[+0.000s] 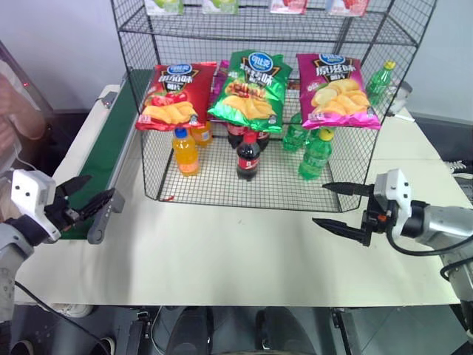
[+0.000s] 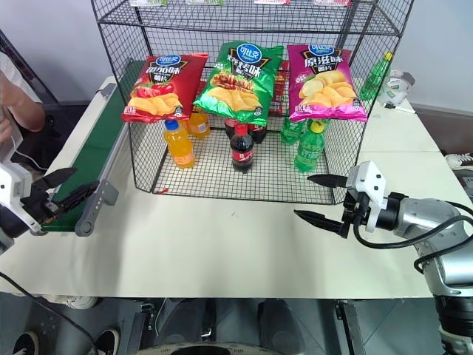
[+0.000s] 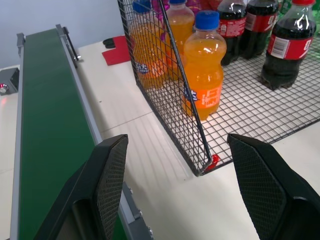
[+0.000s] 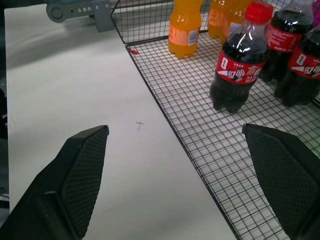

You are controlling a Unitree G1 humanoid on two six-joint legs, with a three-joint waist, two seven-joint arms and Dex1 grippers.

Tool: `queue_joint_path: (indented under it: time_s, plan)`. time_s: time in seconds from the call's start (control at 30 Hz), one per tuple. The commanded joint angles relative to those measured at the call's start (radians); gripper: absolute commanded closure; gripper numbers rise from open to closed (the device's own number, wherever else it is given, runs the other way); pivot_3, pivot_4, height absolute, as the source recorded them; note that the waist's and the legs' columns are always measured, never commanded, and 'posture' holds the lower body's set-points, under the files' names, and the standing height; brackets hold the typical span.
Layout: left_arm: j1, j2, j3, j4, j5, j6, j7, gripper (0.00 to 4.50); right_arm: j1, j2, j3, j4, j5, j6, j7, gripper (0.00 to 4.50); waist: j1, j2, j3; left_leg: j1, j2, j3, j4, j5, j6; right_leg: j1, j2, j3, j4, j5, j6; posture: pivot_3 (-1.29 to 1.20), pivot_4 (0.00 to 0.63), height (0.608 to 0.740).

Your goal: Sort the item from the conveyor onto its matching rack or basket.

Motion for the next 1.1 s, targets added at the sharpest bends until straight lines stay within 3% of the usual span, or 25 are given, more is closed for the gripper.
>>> queue_joint_path:
  time_s: [0.03,1.1]
  plan:
    - [-0.015,0.007,0.002,-0.004,0.01,-0.016,-0.007,1.13,0.005,0.005,-0.013,0.003,0.0,-0.032,0.011,0.03,0.001,0.0,0.0,0.0,0.0,0.0,0.0,0.0,0.0,0.0,0.0,0.0,0.0,0.0,0.0,0.0,0.15,0.739]
    - [-0.054,-0.003,-0.004,0.064,0.038,-0.074,-0.043,1.13,-0.006,0.009,0.027,0.08,-0.056,-0.135,0.042,0.03,0.0,0.0,0.0,0.0,0.0,0.0,0.001,0.0,0.0,0.0,0.001,0.0,0.001,0.0,0.0,0.0,0.15,0.739]
